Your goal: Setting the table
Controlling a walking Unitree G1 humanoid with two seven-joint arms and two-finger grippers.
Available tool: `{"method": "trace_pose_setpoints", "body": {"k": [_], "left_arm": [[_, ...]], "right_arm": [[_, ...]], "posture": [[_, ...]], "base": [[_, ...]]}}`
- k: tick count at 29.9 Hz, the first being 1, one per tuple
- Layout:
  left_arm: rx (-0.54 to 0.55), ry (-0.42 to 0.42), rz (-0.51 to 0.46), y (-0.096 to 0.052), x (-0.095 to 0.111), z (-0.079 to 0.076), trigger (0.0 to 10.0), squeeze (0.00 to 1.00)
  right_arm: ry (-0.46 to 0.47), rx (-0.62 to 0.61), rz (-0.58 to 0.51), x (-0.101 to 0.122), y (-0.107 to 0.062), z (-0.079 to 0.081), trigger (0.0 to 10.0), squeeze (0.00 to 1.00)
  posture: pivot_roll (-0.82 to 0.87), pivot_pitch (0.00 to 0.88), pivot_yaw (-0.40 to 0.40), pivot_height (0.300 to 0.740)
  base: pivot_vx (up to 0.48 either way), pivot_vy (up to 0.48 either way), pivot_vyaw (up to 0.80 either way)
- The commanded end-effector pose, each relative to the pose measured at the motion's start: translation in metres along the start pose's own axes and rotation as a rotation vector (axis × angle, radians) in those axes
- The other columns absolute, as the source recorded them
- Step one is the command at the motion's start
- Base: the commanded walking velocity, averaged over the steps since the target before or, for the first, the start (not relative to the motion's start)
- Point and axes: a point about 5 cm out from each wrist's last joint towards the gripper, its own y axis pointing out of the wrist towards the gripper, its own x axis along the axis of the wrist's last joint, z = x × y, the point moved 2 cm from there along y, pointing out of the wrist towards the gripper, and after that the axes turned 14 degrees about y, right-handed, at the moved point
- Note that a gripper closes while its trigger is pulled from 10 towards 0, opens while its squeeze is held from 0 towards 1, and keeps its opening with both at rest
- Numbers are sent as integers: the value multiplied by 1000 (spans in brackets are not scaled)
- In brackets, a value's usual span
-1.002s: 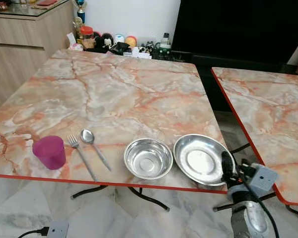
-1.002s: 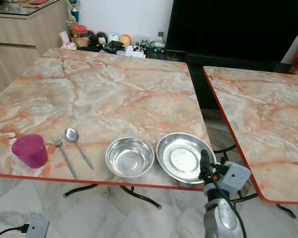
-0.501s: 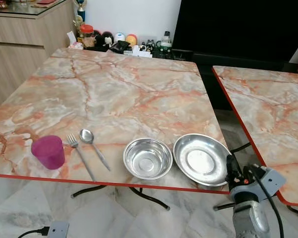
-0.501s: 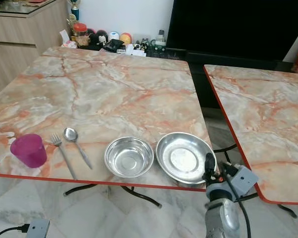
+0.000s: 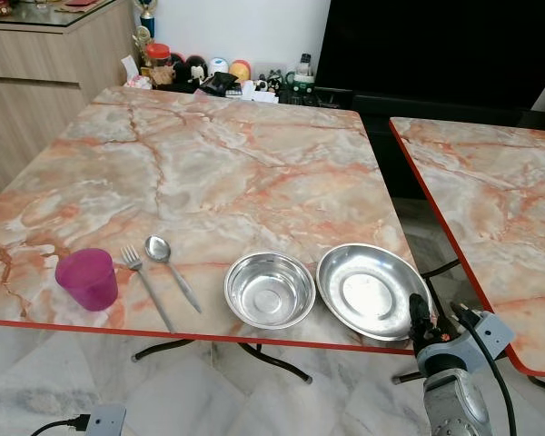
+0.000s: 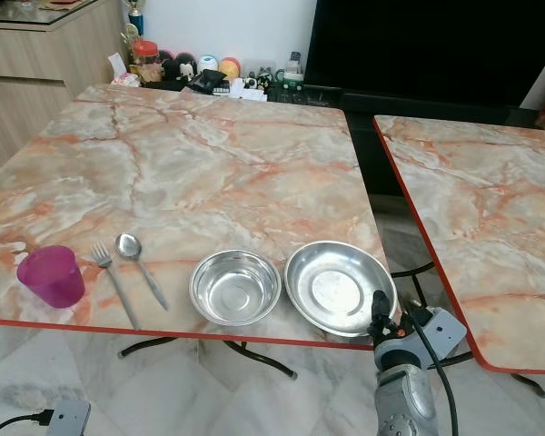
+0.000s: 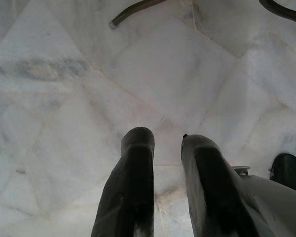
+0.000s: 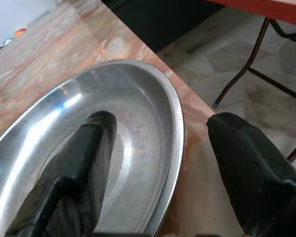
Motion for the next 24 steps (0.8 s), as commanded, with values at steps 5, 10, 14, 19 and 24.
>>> {"method": "trace_pose_setpoints", "body": {"k": [5,10,14,19,24], "left_arm": [[-11,9,18,-1,-6,-1,10000,0],[-11,9,18,-1,-6,-1,10000,0],[-11,10,17,-1,-5,-2,10000,0],[-11,7,16,-1,-5,-2,10000,0],[-10,3,17,-1,-5,-2,10000,0]], "right_arm": [[-5,-21,59,-9,5,-4,10000,0],[-2,-25,67,-12,7,-4,10000,0],[-5,-16,83,-15,11,0,10000,0],[-45,-35,113,-19,14,-3,10000,0],[-71,-52,137,-22,16,-6,6392,0]], "posture": [[137,99,-83,740],[138,100,-81,740],[140,99,-83,740],[140,102,-84,740],[137,113,-85,740]], "base": [[0,0,0],[0,0,0],[0,0,0],[0,0,0],[0,0,0]]}}
